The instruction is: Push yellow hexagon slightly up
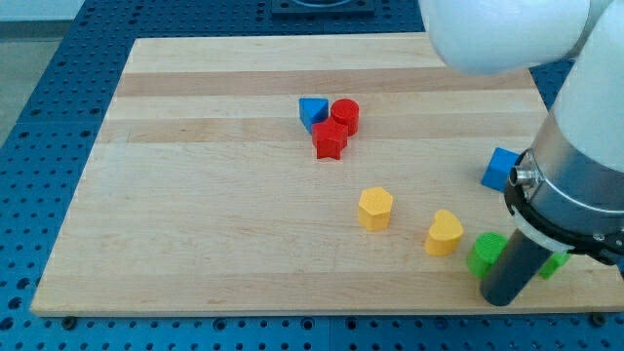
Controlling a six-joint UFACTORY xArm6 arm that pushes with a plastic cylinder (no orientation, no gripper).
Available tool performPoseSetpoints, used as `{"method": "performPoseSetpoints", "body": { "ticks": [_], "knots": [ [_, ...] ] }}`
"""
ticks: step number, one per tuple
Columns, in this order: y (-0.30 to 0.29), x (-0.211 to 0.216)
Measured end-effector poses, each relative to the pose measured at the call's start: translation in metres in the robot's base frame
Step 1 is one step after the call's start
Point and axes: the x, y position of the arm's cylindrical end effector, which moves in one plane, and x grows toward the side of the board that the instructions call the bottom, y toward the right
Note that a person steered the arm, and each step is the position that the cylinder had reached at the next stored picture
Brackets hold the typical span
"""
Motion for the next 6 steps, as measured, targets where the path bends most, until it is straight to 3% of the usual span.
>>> {"method": "performPoseSetpoints", "body": {
  "ticks": [1, 3, 4, 6],
  "knots": [
    [-0.007, 0.0],
    [-0.08, -0.005],
    [-0.11, -0.032],
    [-0.112, -0.078]
  ]
}}
